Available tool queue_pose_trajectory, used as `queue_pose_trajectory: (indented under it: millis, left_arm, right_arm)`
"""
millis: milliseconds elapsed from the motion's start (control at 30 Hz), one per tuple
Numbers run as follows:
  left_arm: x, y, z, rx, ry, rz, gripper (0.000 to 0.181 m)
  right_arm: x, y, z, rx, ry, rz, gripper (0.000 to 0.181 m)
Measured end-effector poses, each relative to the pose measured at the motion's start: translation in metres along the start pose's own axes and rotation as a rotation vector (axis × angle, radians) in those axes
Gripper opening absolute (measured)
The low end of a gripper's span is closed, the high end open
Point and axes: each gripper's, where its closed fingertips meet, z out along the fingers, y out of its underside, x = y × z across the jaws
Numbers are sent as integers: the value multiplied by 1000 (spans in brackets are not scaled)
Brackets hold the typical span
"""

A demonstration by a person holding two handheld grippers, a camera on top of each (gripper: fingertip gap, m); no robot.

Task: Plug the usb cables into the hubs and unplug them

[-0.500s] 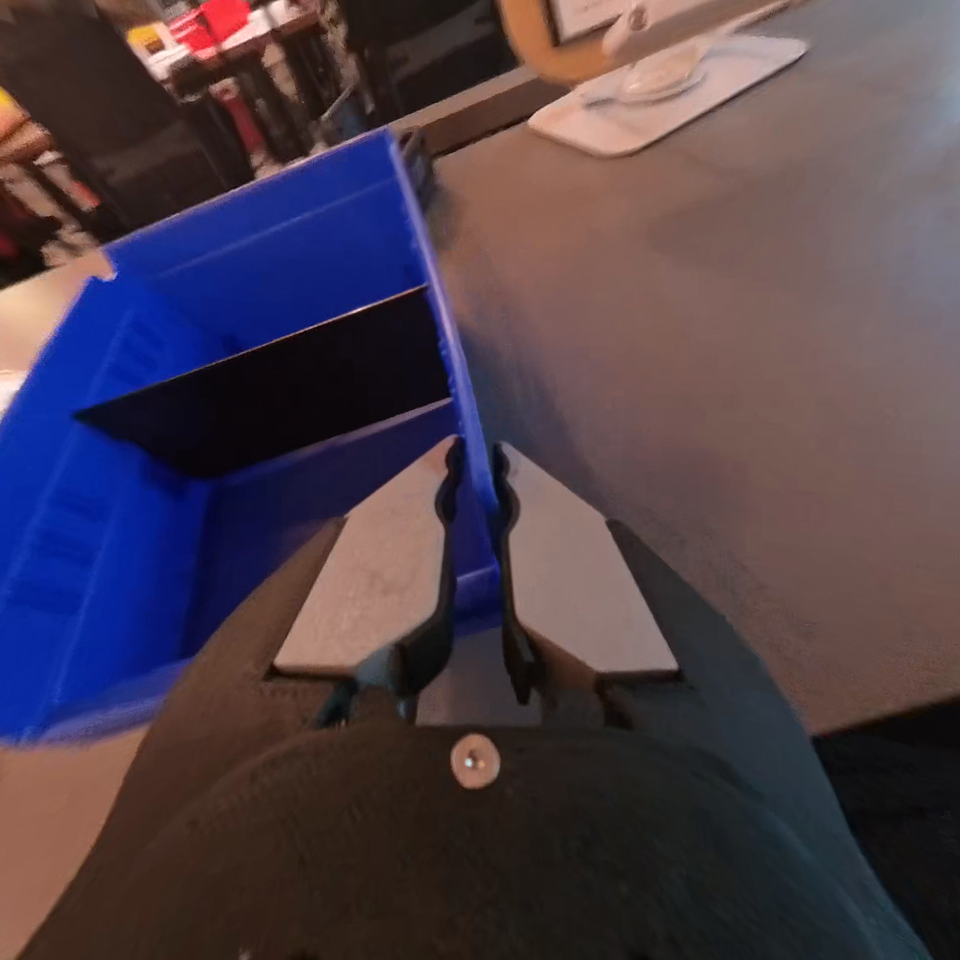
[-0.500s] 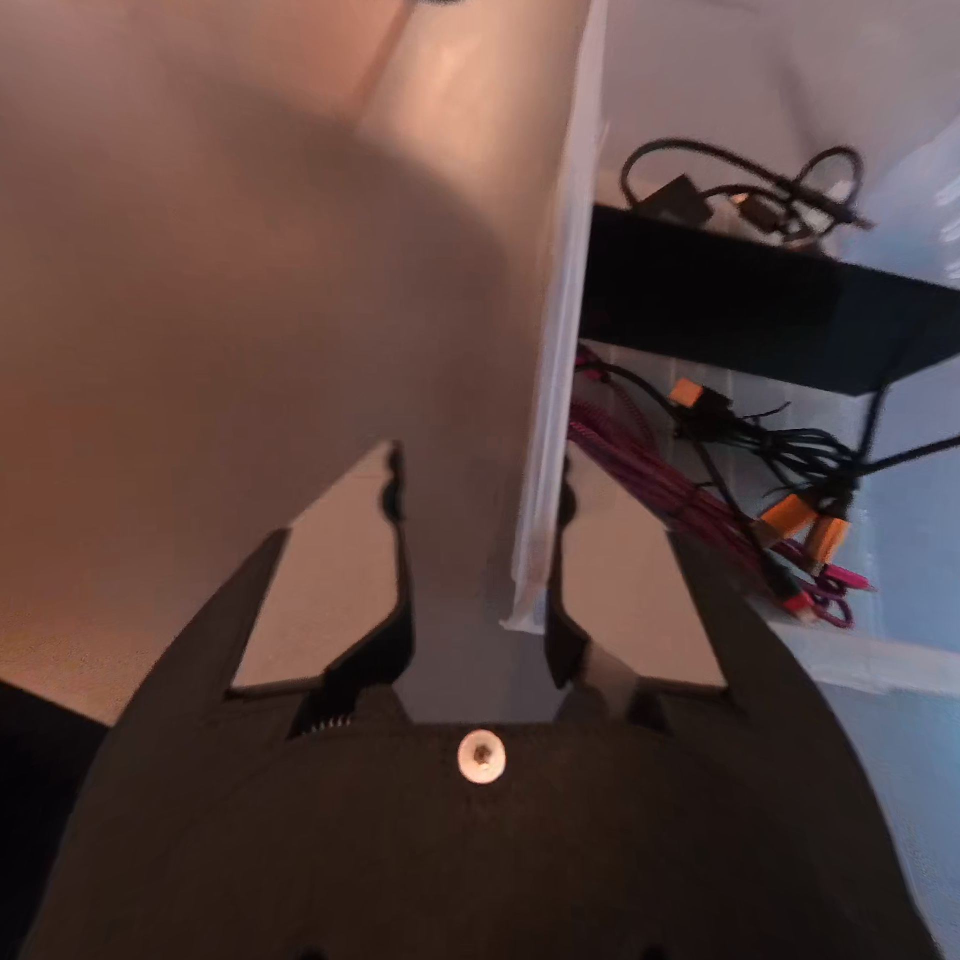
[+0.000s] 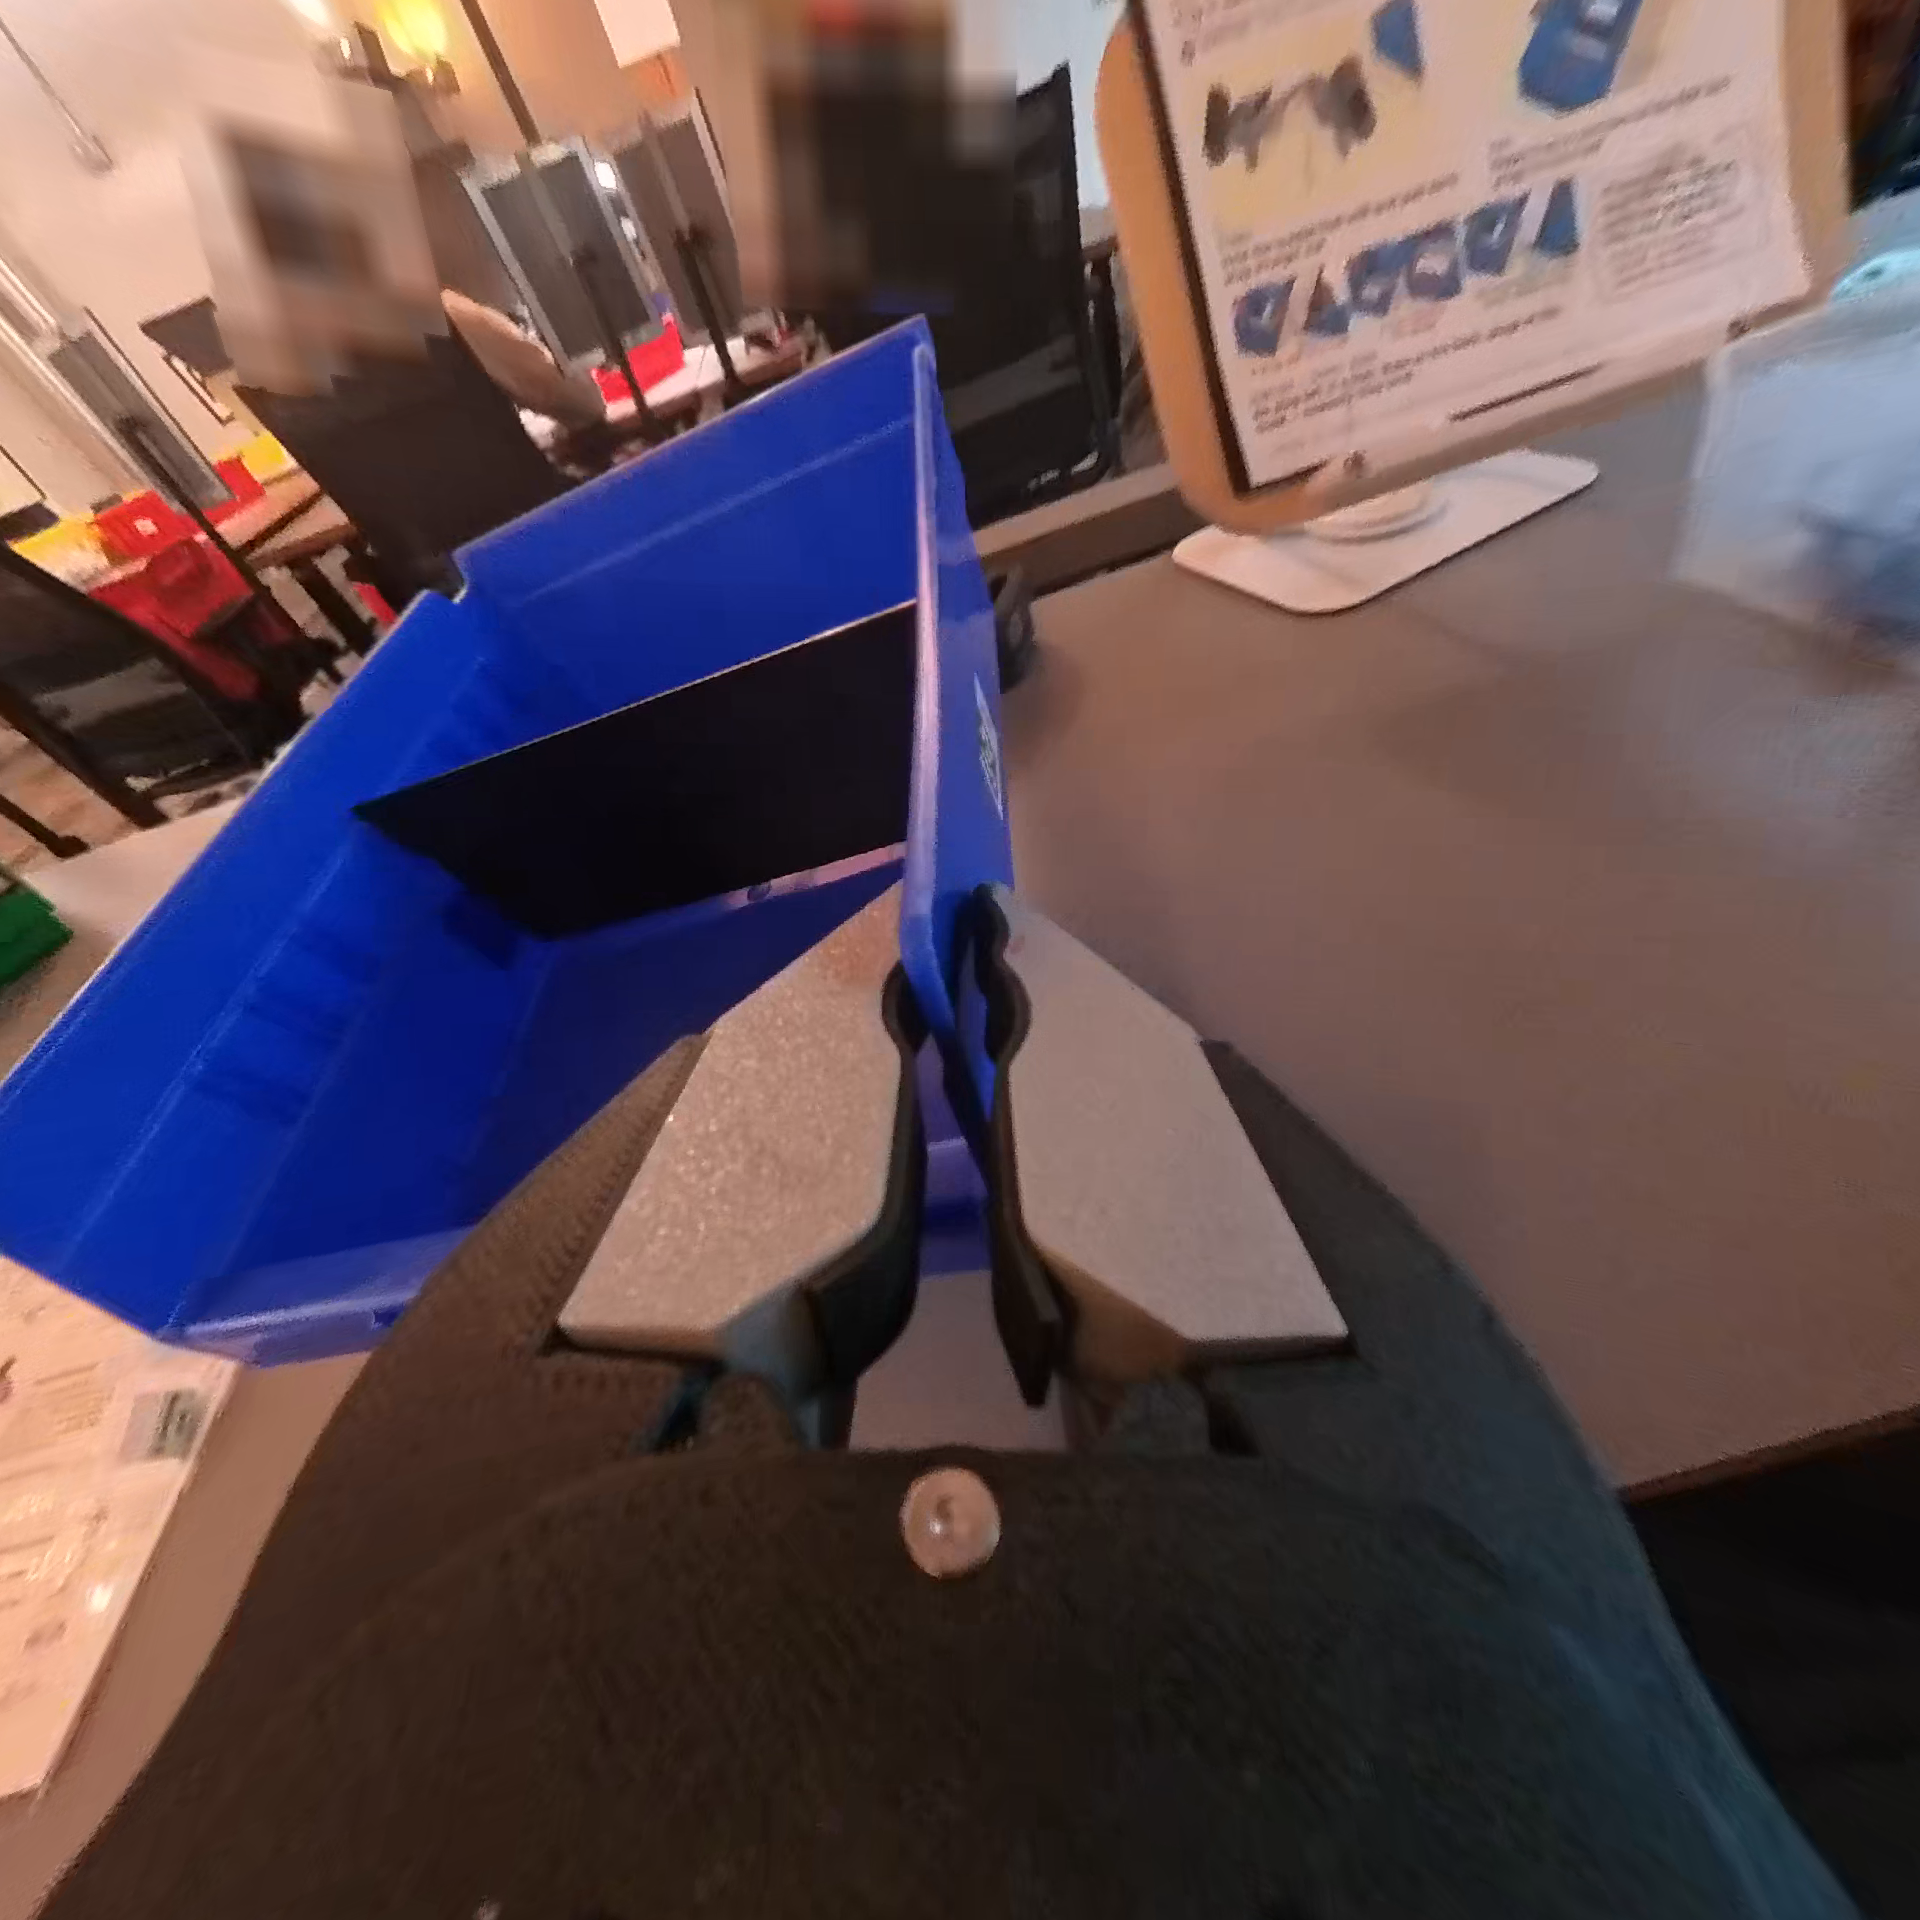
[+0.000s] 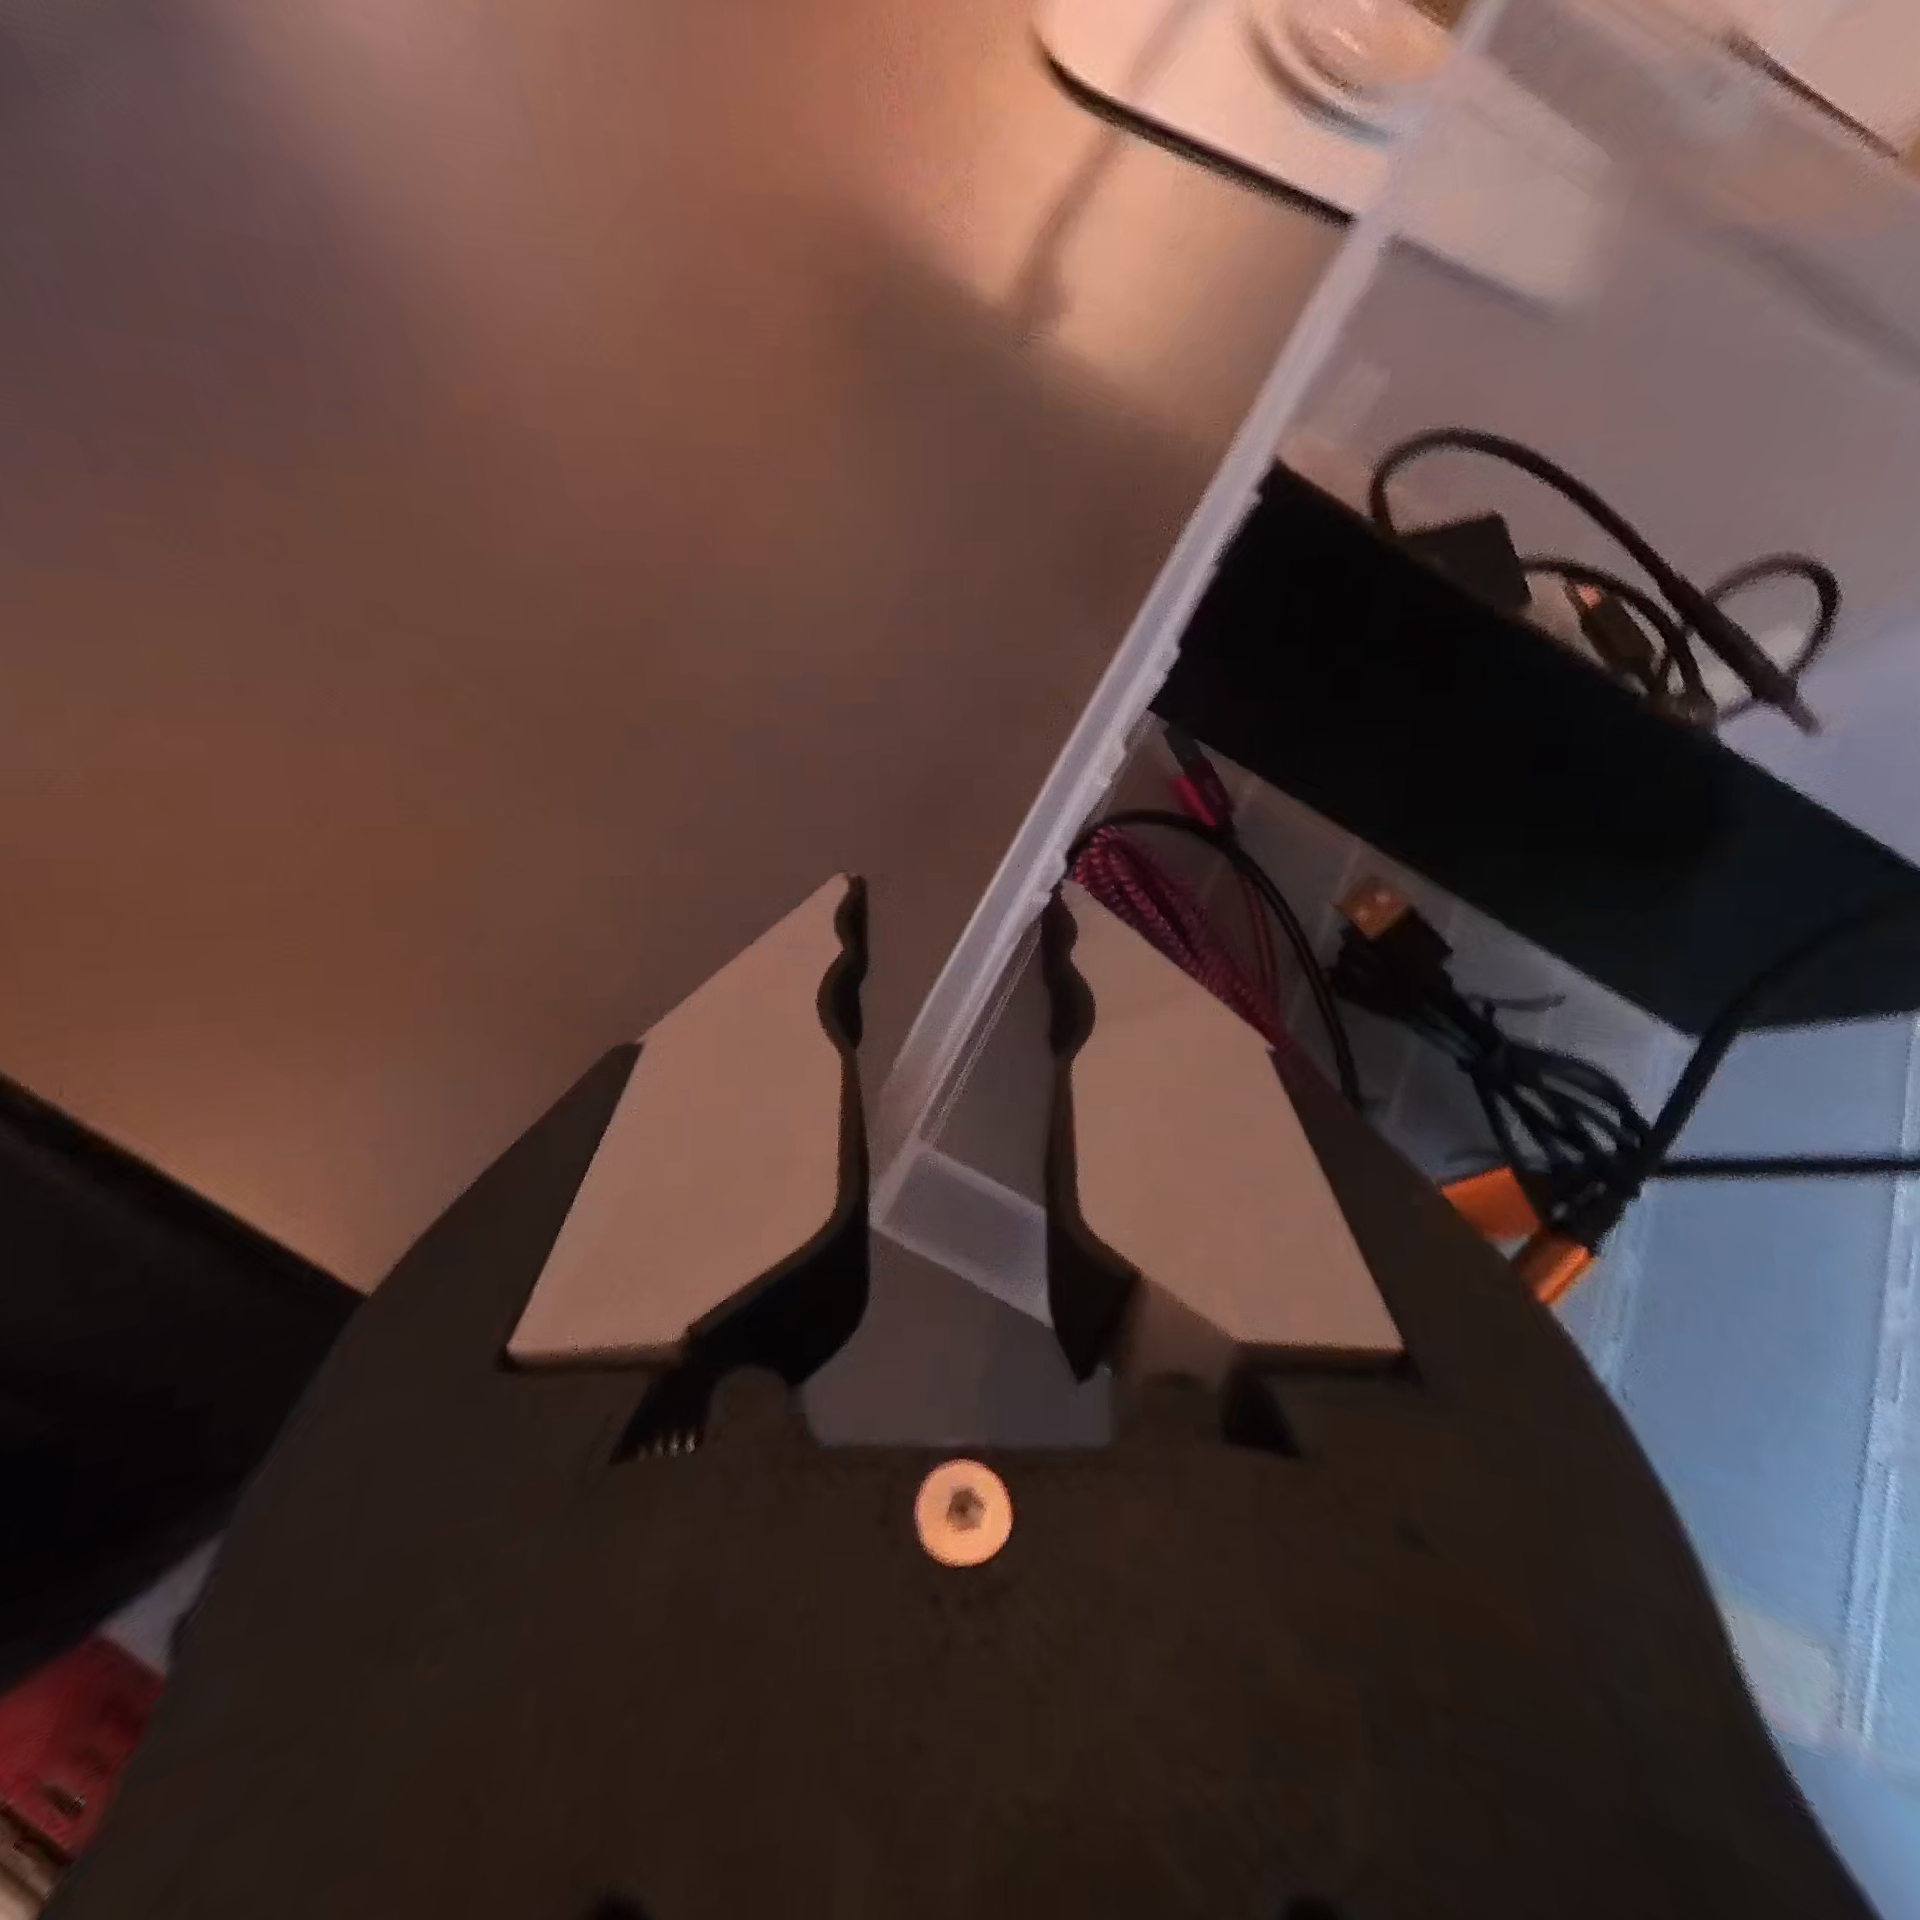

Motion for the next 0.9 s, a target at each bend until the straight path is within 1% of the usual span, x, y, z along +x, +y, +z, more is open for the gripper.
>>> queue_pose_trajectory:
  millis: [100,233,300,367,467,567,667,733,800,833,867,900]
  left_arm:
    - [6,-15,-9,51,20,4,3]
    - [13,-26,-13,103,32,43,3]
    - [15,-31,-15,127,33,51,4]
    - [17,-34,-19,139,31,71,4]
    - [17,-40,-26,158,8,97,4]
    - [22,-48,-33,192,-37,161,4]
    - [42,-62,-39,233,-57,272,4]
    - [64,-76,-46,279,-26,302,4]
    - [91,-89,-56,323,28,327,4]
    - [107,-95,-60,343,61,337,4]
    - [124,-100,-64,361,98,343,4]
    - [142,-104,-68,378,138,350,4]
  right_arm:
    - [-71,-34,19,42,-55,-81,42]
    - [-167,-85,53,86,-137,-195,61]
    - [-209,-111,68,96,-176,-216,59]
    - [-243,-132,72,128,-205,-228,51]
    - [-267,-156,56,218,-176,-234,55]
    - [-266,-161,18,315,-219,-231,58]
    - [-237,-155,-27,400,-295,-235,70]
    - [-203,-141,-51,411,-293,-305,75]
    - [-157,-121,-65,366,-211,-363,80]
    - [-131,-110,-70,336,-164,-373,75]
    - [-108,-98,-75,309,-138,-380,65]
    - [-86,-85,-80,285,-117,-370,62]
